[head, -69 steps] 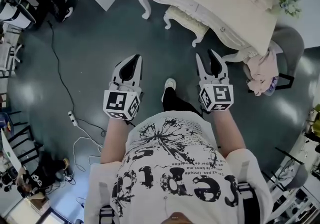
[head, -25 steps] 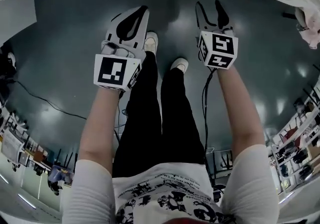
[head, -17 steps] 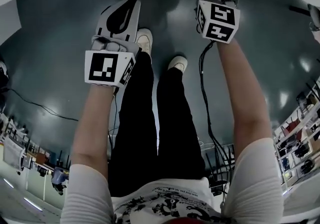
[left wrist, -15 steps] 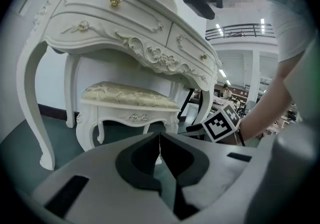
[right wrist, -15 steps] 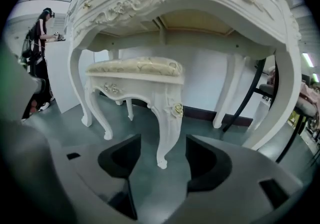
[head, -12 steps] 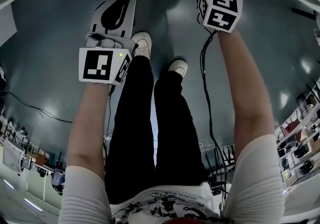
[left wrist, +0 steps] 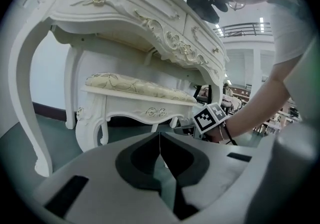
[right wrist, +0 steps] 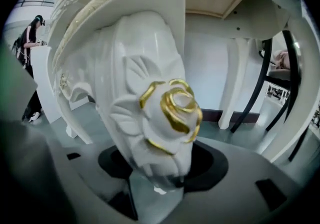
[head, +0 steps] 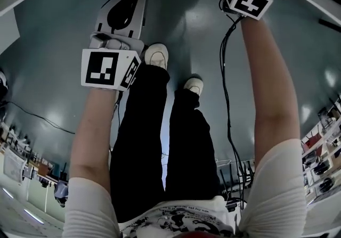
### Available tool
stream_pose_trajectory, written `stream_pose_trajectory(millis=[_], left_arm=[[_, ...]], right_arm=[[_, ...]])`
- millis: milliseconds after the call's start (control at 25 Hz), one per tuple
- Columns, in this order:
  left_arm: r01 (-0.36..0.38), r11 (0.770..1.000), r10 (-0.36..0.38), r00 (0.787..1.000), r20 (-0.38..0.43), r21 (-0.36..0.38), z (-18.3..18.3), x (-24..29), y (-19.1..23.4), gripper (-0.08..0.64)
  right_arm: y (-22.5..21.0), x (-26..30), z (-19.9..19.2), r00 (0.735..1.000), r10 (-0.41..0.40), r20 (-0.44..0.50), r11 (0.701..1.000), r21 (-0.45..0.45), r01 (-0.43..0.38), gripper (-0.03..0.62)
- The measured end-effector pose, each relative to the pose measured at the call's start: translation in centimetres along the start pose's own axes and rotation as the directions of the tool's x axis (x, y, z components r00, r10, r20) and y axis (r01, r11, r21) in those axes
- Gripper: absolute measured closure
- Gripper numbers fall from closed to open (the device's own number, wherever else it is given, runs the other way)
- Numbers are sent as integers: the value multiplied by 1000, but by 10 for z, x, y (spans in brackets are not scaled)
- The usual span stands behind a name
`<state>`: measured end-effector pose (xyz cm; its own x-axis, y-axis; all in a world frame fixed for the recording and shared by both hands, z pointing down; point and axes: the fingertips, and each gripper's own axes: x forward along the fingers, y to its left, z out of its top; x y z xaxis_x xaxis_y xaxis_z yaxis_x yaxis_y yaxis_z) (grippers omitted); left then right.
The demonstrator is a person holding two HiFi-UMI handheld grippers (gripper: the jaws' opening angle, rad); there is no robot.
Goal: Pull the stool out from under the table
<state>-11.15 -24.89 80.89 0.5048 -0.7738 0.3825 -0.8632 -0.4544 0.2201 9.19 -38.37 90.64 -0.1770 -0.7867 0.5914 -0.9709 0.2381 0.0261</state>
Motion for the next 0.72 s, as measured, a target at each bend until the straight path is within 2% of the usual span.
stream_pose_trajectory(millis=[80, 160, 400, 560, 720], left_arm=[[-2, 1000, 2, 1000, 14, 13, 3, 1, 0, 538], [-4, 1000, 4, 1000, 26, 11, 5, -1, -1, 538], [-3, 1000, 3, 1000, 7, -10, -9, -16, -13, 538], [11, 1000, -11, 1000, -1, 15, -12, -29, -29, 538], [-7, 1000, 7, 1000, 11, 18, -11, -48, -32, 538]], right_arm=[[1, 3, 2, 1000, 15, 0, 1000, -7, -15, 358], [2, 2, 1, 1000, 16, 3, 999, -28, -15, 367], [11, -10, -11, 999, 33, -43, 998, -59, -35, 368], [16, -33, -30, 998, 36, -60, 998, -58, -40, 368], [22, -55, -46, 996, 49, -77, 996, -68, -54, 368]])
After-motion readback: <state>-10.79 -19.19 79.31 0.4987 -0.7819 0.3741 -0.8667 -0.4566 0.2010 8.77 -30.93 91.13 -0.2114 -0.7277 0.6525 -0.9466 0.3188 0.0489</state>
